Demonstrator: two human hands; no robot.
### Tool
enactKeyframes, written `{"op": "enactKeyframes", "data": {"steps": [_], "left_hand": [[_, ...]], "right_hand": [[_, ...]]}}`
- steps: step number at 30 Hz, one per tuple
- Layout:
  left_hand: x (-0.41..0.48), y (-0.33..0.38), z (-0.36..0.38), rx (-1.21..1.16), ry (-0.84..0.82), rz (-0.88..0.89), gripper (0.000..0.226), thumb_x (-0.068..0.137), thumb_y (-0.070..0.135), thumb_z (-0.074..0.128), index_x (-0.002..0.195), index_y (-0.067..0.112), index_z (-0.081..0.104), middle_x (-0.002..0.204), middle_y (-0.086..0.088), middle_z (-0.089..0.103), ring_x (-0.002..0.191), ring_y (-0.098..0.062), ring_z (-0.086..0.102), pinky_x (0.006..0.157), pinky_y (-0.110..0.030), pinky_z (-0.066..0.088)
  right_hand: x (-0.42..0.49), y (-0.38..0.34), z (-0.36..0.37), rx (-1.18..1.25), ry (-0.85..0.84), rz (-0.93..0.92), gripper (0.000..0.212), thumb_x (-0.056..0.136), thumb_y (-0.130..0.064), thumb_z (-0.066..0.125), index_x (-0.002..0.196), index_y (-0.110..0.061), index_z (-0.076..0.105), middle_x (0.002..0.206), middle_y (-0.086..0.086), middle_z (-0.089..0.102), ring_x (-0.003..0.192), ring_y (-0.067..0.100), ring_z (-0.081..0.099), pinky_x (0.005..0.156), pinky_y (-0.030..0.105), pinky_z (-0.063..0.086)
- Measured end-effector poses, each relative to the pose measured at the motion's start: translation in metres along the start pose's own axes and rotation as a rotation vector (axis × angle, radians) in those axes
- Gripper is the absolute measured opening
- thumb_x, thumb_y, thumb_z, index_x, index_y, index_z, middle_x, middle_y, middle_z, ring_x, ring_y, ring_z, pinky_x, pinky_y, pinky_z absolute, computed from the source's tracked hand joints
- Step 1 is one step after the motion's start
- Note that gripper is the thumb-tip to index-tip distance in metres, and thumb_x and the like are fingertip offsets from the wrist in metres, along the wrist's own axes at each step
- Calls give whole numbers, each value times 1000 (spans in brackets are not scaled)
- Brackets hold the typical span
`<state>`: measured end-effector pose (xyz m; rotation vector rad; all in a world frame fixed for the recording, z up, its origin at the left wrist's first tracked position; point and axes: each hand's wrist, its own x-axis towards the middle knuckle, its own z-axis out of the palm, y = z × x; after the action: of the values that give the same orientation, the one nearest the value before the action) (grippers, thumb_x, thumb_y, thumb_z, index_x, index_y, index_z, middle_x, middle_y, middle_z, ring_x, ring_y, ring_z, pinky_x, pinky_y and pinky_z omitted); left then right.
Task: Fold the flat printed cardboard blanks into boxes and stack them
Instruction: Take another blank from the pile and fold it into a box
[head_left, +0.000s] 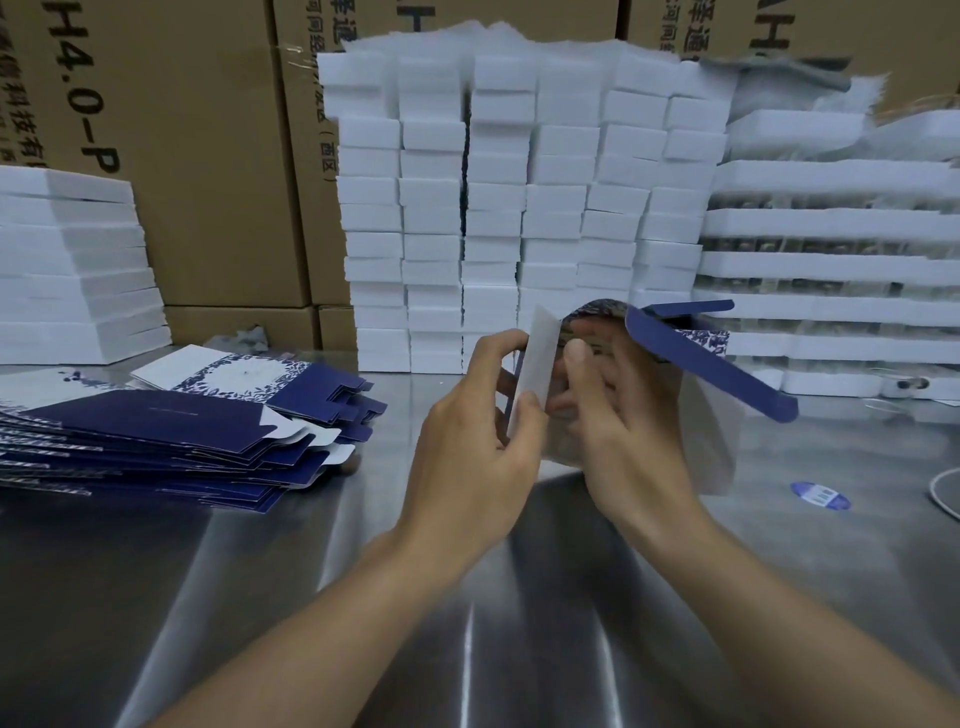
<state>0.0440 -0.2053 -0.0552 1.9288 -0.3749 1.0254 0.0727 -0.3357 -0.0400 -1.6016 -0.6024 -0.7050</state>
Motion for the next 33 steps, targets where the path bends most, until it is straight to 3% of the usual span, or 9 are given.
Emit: {"op": "enactKeyframes", "data": {"steps": [6, 10, 13, 18, 21, 24, 28, 31, 33], "left_hand": [[-1, -3, -1, 130, -23, 58, 29, 91, 45, 63, 118, 51, 57, 96, 15, 61, 87, -12, 65, 64, -30, 51], [-1, -10, 1, 30, -15, 21, 35, 90, 52, 60, 124, 45, 63, 121, 20, 57, 122, -11, 57, 92, -35, 54], [2, -14, 2, -19, 76, -105, 42, 90, 57, 62, 130, 48, 55, 130, 25, 53, 128, 2, 50, 98, -27, 49], [8, -18, -2, -90, 30, -270, 47, 98, 50, 66, 141, 56, 50, 142, 25, 50, 126, 12, 45, 103, -14, 38], [12, -20, -4, -89, 47, -303, 29, 100, 30, 67, 127, 41, 66, 134, 19, 60, 121, 9, 52, 99, -20, 45], [13, -19, -6, -187, 99, -343, 28, 99, 14, 64, 120, 31, 70, 128, 7, 68, 119, -8, 62, 97, -33, 52], [19, -17, -12, -303, 275, -467, 25, 98, 8, 56, 105, 28, 71, 94, 15, 75, 87, -1, 68, 72, -19, 56], [23, -20, -15, -433, 391, -650, 18, 94, 28, 60, 108, 22, 71, 108, -4, 75, 102, -27, 71, 88, -48, 63], [24, -24, -18, -552, 490, -739, 12, 99, 27, 68, 104, 17, 72, 105, -10, 73, 98, -27, 69, 80, -40, 61]], "right_hand": [[-5, -1, 2, 116, -95, 115, 23, 103, -55, 56, 117, -37, 61, 100, -10, 79, 94, 6, 76, 79, 20, 59], [-3, 0, 4, 121, -101, 172, 17, 112, -27, 49, 121, -31, 62, 117, -4, 74, 116, 18, 69, 105, 47, 53], [-2, -2, 9, 180, -106, 238, 23, 111, -19, 49, 121, -32, 66, 118, -11, 74, 116, 8, 68, 107, 38, 50], [-7, 9, 11, -30, -261, 376, 17, 111, -22, 51, 102, -15, 63, 114, 14, 73, 111, 31, 67, 94, 38, 55], [-6, 16, 12, -60, -228, 416, 26, 110, -18, 55, 84, -16, 51, 85, 11, 58, 80, 23, 51, 62, 13, 42], [-8, 16, 14, -150, -252, 296, 42, 106, -9, 60, 71, -25, 43, 70, -8, 47, 62, 7, 42, 59, 9, 39], [-14, 11, 18, -83, -149, -40, 18, 92, -5, 62, 93, -23, 60, 82, -3, 69, 80, 18, 70, 68, 37, 59], [-19, 0, 22, -283, -125, -315, 18, 90, -20, 67, 102, -32, 62, 98, -12, 63, 97, 14, 62, 81, 23, 48], [-29, -5, 25, -307, -218, -383, 3, 96, -31, 64, 93, -32, 63, 86, -14, 63, 85, 9, 62, 73, 18, 44]]}}
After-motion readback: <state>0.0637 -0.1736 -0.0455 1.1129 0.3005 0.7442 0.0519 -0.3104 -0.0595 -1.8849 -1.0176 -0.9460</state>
